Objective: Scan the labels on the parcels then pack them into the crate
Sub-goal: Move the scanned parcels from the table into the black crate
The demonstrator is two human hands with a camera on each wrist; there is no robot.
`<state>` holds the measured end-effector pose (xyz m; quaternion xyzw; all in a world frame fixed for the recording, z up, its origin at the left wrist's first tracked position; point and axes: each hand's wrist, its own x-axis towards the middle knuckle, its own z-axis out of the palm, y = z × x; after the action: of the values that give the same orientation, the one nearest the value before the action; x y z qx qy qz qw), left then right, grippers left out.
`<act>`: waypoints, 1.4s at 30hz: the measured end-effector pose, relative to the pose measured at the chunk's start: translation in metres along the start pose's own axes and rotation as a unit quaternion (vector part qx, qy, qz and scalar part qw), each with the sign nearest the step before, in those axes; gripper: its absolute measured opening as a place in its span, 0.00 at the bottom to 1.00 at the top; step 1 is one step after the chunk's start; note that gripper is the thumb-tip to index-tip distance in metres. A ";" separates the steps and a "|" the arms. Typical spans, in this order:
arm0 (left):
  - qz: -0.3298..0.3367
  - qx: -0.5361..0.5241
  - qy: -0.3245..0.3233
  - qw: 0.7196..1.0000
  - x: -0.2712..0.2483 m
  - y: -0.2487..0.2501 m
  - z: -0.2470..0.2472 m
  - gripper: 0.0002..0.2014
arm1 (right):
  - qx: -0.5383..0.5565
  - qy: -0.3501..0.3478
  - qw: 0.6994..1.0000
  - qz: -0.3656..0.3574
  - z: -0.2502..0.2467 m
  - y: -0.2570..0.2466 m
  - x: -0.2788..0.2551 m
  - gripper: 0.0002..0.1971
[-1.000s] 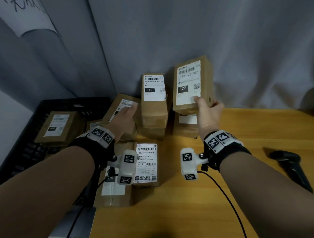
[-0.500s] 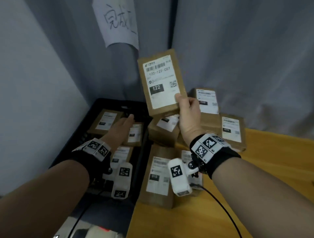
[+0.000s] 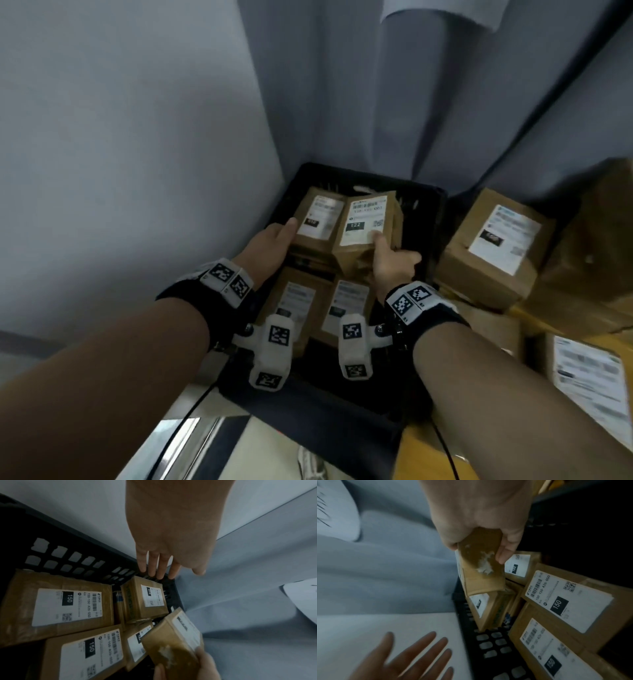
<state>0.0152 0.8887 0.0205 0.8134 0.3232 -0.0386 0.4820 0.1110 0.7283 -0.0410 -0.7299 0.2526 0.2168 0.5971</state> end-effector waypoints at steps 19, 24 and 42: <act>-0.017 0.026 -0.069 0.997 0.070 -0.041 0.036 0.28 | -0.027 -0.064 0.997 0.029 0.033 0.036 0.111 0.34; -0.016 0.022 -0.070 0.997 0.058 -0.025 0.042 0.25 | -0.039 -0.079 0.995 -0.051 0.017 0.016 0.075 0.19; 0.035 0.090 -0.140 0.985 0.006 0.107 0.198 0.28 | -0.195 0.034 0.966 -0.167 -0.228 -0.017 0.031 0.13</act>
<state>0.1299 0.6964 -0.0064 0.8509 0.2191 -0.1638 0.4484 0.1489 0.5041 -0.0036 -0.8710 0.1001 0.1341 0.4619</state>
